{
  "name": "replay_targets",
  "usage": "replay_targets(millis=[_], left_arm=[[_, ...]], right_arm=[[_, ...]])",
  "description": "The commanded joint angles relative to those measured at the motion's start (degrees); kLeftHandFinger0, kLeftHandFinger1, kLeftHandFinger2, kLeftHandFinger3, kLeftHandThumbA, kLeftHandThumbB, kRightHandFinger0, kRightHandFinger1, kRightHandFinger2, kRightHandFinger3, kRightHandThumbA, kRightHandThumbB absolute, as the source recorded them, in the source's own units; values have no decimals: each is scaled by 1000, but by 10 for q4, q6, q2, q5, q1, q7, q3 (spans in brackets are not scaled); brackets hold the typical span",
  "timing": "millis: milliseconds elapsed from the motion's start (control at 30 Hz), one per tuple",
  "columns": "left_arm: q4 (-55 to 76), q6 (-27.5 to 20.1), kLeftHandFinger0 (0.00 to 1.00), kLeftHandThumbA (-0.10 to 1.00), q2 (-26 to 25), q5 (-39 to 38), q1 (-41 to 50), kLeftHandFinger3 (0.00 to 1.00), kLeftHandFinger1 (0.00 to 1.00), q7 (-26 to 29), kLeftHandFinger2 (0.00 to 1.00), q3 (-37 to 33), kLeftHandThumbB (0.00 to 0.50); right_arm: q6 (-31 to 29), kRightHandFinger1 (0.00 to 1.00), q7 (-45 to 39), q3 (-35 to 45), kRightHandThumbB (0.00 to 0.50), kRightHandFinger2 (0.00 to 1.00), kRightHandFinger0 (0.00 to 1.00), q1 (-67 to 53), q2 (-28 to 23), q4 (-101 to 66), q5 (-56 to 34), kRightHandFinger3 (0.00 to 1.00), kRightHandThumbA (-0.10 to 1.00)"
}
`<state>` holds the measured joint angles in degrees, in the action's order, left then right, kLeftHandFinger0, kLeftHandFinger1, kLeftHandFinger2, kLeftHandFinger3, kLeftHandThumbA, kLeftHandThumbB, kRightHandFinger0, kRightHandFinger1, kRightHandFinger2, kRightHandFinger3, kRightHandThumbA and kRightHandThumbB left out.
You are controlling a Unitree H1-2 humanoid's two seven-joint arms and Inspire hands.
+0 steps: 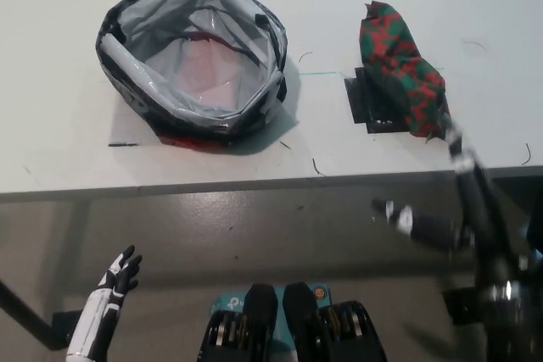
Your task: The robot uses its right hand to pick up a bag of coffee beans and puts it in the black plastic bag, then the robot grabs the top of the bag and lifts it.
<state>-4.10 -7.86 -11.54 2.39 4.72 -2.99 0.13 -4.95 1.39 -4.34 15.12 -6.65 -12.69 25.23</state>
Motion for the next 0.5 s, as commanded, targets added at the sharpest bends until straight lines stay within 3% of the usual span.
replay_targets(millis=[0, 67, 133, 200, 467], left_arm=[[35, -72, 1000, 1000, -17, 37, 12, 1000, 1000, -4, 1000, -12, 247], [36, -73, 1000, 1000, -16, 39, 12, 1000, 1000, -4, 1000, -13, 245], [35, -75, 1000, 1000, -16, 41, 12, 1000, 1000, -3, 1000, -13, 242], [37, -71, 1000, 1000, -17, 41, 11, 1000, 1000, -5, 1000, -13, 248], [34, -80, 1000, 1000, -16, 43, 10, 1000, 1000, -5, 1000, -14, 248]], right_arm=[[216, 1000, -89, 8, 469, 1000, 1000, 253, -51, -26, 199, 1000, 1000], [244, 1000, -92, -2, 485, 1000, 1000, 310, -63, 37, 197, 1000, 1000], [257, 1000, -86, -13, 463, 1000, 1000, 353, -69, 94, 196, 1000, 994], [271, 1000, -75, -23, 473, 1000, 1000, 401, -74, 167, 193, 1000, 968], [295, 1000, -39, -45, 479, 1000, 1000, 499, -60, 384, 159, 1000, 914]])
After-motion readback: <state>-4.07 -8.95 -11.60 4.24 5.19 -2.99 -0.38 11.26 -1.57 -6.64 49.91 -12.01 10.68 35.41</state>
